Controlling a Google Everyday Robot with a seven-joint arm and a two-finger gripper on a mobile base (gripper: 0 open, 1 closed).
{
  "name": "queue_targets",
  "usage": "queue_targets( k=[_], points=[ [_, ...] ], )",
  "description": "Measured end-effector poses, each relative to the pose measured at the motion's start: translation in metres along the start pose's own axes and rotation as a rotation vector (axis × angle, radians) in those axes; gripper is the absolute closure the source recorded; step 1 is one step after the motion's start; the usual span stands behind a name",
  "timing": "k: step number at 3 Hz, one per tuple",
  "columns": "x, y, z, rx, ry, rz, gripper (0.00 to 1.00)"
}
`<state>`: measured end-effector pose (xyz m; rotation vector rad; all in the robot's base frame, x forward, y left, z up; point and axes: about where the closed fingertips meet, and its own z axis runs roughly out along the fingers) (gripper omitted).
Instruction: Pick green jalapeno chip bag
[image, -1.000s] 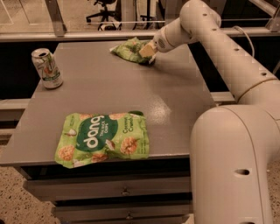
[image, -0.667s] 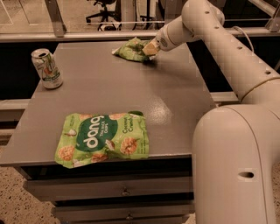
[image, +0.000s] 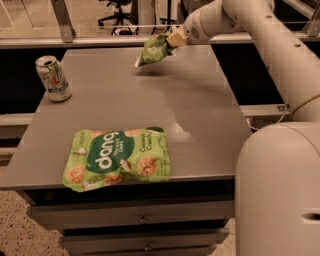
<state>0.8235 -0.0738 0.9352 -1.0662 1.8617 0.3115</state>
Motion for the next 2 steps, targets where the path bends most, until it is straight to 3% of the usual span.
queue_targets(
  k=[1, 2],
  points=[
    [-0.023, 0.012, -0.046, -0.058, -0.079, -0.024, 1.0],
    [-0.03, 0.017, -0.077, -0.086, -0.091, -0.028, 1.0]
  ],
)
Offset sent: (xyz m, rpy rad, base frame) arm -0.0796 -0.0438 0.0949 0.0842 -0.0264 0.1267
